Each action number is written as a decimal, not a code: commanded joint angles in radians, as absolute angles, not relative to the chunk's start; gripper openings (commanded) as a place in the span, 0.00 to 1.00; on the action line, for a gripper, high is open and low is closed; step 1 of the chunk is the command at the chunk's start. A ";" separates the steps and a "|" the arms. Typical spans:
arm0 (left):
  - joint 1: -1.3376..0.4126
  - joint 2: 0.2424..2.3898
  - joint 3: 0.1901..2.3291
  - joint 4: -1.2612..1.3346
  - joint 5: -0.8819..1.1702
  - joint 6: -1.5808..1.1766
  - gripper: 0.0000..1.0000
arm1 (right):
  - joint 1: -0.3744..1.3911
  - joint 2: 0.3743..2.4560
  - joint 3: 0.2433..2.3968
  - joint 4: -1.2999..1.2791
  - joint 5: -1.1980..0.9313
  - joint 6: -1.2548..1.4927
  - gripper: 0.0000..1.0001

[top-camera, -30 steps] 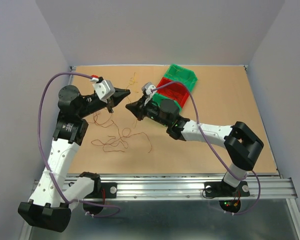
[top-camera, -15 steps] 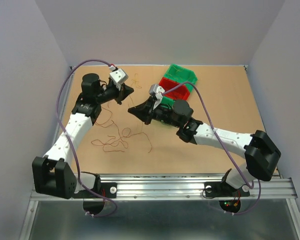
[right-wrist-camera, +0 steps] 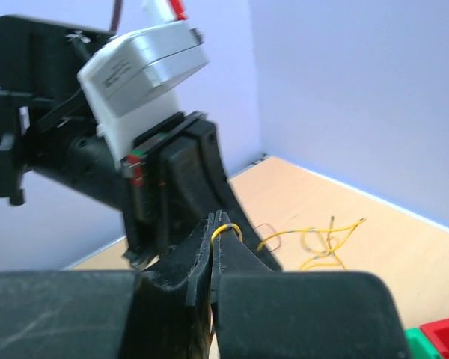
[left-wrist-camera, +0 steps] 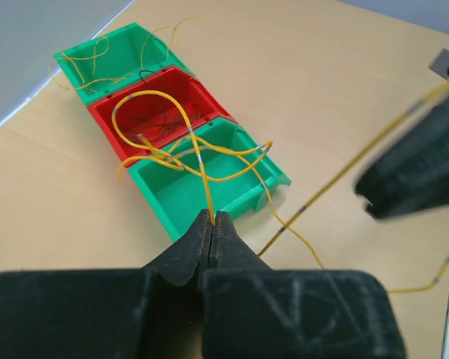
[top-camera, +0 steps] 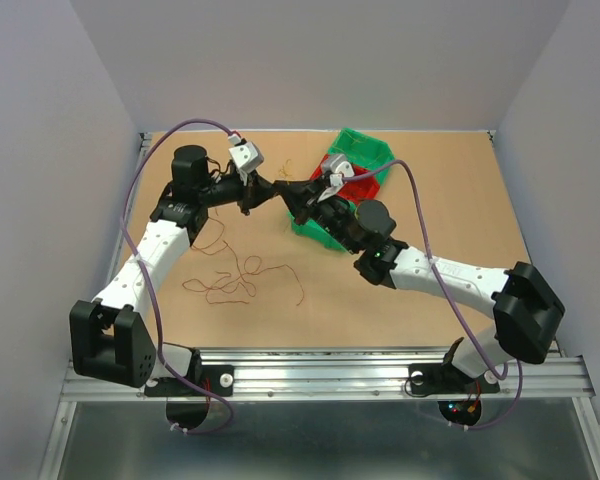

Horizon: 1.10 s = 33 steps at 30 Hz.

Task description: Untangle the cables

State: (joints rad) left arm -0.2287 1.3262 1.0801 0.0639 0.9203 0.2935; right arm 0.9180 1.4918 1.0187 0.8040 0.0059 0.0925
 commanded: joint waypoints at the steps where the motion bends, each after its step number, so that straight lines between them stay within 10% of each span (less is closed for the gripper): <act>1: -0.222 1.310 1.114 0.039 1.021 0.331 0.00 | 0.927 1.495 1.075 0.974 0.188 0.009 0.01; 19: -0.255 1.351 1.216 -0.324 0.927 0.604 0.00 | 0.868 1.459 1.040 0.621 0.087 -0.346 0.07; 33: -0.314 1.368 1.258 -0.495 0.755 0.664 0.00 | 0.867 1.493 0.957 0.585 -0.029 -0.549 0.42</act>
